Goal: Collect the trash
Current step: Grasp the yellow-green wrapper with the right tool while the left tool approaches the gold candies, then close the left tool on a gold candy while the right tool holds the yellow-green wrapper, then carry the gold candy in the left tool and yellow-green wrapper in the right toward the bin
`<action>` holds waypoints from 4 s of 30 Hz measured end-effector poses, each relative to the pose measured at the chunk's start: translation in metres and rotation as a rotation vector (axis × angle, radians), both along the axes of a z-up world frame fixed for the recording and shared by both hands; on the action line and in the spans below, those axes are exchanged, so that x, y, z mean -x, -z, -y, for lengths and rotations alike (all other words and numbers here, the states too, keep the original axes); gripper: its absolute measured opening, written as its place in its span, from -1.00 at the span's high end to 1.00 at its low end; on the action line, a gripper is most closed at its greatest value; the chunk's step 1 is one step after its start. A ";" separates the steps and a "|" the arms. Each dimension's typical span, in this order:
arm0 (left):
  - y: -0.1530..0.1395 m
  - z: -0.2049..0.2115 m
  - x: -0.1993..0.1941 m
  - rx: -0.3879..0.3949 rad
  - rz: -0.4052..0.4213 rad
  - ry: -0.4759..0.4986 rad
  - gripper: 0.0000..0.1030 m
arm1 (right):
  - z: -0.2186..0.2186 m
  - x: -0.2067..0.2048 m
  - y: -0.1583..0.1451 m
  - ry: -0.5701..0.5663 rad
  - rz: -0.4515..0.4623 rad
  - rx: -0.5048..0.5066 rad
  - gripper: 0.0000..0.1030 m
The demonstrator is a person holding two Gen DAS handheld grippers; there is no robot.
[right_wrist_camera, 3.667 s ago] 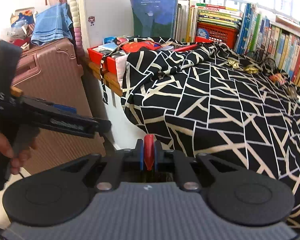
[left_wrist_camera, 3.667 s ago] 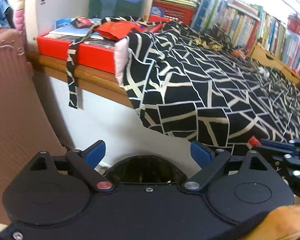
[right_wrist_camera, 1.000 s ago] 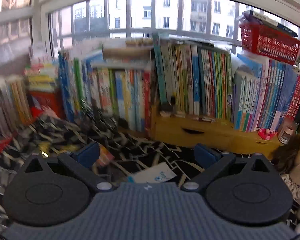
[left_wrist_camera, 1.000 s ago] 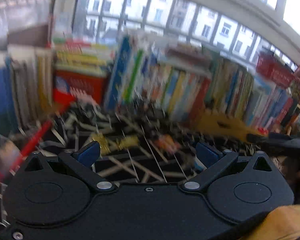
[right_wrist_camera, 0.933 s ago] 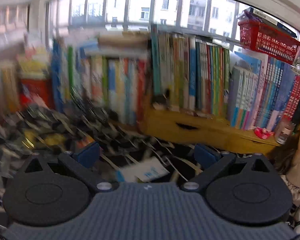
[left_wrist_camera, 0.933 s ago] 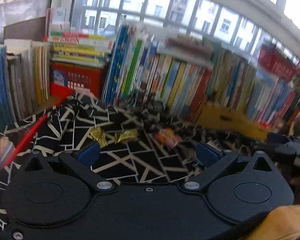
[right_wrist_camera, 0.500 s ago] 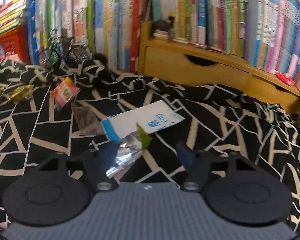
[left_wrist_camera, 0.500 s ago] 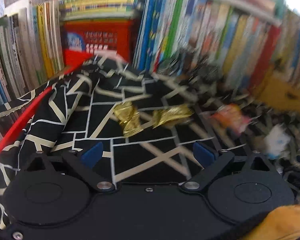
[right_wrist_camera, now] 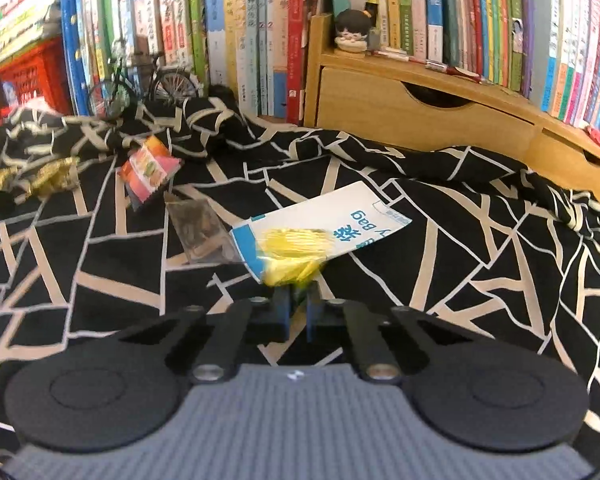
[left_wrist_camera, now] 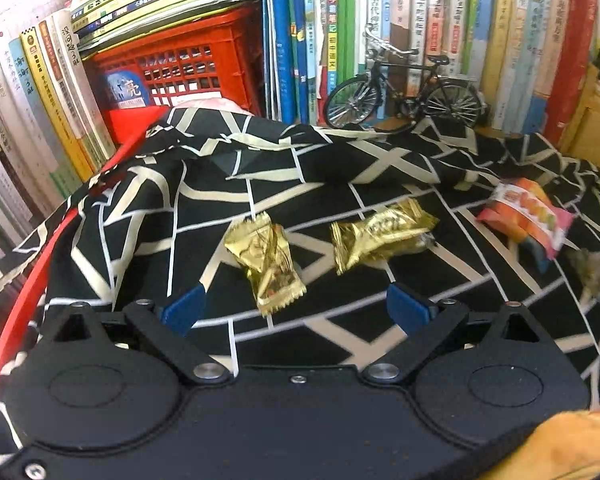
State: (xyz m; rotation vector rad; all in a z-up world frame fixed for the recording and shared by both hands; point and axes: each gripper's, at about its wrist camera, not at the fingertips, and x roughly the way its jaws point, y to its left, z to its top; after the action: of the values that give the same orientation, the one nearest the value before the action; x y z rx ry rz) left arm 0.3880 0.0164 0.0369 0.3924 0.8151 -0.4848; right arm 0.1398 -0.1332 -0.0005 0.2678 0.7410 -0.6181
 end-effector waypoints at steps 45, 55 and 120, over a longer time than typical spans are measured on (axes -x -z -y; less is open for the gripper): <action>-0.092 -0.078 0.102 0.345 0.248 0.080 0.39 | -0.059 0.077 -0.074 -0.178 0.182 -0.143 0.85; -0.114 -0.141 0.154 0.363 0.271 0.037 0.39 | -0.097 0.082 -0.085 -0.270 0.198 -0.138 0.85; -0.030 -0.494 0.284 0.246 0.108 0.033 0.38 | -0.431 0.164 -0.083 -0.349 0.209 -0.096 0.85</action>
State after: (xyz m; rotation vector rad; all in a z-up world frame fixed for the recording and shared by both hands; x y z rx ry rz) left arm 0.1037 0.5102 0.0672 0.2026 0.6360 -0.5831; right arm -0.0244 0.2981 0.0825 0.2792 0.5976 -0.2194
